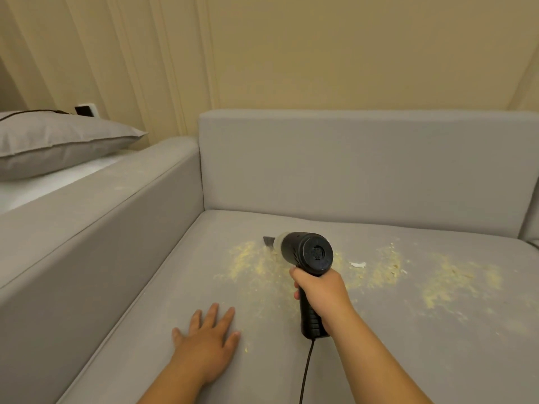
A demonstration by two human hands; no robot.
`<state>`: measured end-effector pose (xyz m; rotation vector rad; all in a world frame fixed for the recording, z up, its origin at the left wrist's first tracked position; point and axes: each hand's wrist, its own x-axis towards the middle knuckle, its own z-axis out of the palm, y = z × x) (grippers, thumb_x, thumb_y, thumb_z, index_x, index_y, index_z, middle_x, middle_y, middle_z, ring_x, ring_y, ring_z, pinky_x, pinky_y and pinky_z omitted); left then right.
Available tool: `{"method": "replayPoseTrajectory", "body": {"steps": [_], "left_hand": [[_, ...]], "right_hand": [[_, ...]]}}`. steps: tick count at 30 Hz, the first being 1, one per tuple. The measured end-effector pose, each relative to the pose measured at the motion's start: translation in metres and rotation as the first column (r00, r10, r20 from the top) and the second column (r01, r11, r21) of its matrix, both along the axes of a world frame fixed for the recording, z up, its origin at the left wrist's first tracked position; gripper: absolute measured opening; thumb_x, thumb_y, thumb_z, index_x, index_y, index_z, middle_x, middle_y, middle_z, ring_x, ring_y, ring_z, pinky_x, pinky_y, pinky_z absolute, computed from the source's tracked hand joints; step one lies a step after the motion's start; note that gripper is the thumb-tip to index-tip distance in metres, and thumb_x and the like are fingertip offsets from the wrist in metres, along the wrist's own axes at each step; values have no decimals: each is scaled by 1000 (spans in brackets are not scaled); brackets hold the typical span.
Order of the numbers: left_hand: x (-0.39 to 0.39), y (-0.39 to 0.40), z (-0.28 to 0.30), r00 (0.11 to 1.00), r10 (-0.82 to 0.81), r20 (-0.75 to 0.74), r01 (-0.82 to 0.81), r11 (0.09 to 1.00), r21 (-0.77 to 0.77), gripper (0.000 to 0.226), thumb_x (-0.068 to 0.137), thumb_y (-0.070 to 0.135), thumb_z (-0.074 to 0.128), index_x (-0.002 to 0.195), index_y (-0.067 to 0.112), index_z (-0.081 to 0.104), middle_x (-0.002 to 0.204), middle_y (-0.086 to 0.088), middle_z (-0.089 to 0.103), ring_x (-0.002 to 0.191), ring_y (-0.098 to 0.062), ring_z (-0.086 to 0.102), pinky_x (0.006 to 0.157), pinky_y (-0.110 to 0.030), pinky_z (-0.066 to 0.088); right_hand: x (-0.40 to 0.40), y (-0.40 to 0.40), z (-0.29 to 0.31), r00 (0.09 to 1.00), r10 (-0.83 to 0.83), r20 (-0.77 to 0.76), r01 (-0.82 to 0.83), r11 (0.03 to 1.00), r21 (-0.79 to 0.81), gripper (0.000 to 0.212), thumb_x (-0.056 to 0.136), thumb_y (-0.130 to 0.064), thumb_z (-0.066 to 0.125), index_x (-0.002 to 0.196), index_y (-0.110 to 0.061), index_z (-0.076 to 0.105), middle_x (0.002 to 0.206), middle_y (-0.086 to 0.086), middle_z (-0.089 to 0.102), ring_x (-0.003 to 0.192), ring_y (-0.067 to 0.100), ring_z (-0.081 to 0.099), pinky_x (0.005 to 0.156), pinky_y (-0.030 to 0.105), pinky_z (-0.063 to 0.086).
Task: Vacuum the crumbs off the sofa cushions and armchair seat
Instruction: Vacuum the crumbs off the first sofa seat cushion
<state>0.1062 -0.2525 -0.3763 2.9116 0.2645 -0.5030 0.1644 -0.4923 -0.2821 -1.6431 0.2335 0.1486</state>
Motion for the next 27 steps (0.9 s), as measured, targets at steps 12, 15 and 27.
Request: {"method": "replayPoseTrajectory", "body": {"steps": [12, 15, 27], "left_hand": [[-1, -2, 3, 1000, -7, -6, 7, 1000, 9, 65, 103, 68, 17, 162, 50, -3, 173, 10, -12, 160, -29, -9, 121, -70, 2], [-2, -1, 2, 1000, -7, -3, 7, 1000, 6, 65, 103, 69, 18, 162, 50, -3, 173, 10, -12, 160, -29, -9, 121, -70, 1], [-3, -3, 6, 1000, 6, -29, -6, 1000, -5, 65, 103, 68, 17, 162, 49, -4, 173, 10, -15, 159, -29, -13, 121, -70, -3]], "right_hand": [[4, 6, -5, 998, 64, 21, -63, 996, -56, 19, 84, -23, 77, 91, -7, 73, 70, 7, 73, 66, 19, 72, 68, 37, 57], [6, 10, -6, 997, 79, 20, -78, 994, -71, 20, 84, -24, 77, 89, -5, 73, 72, 11, 75, 68, 22, 72, 68, 37, 56], [3, 22, -2, 988, 153, 27, -149, 983, -110, 26, 86, -24, 76, 89, 2, 73, 75, 17, 76, 60, 17, 66, 66, 34, 54]]}}
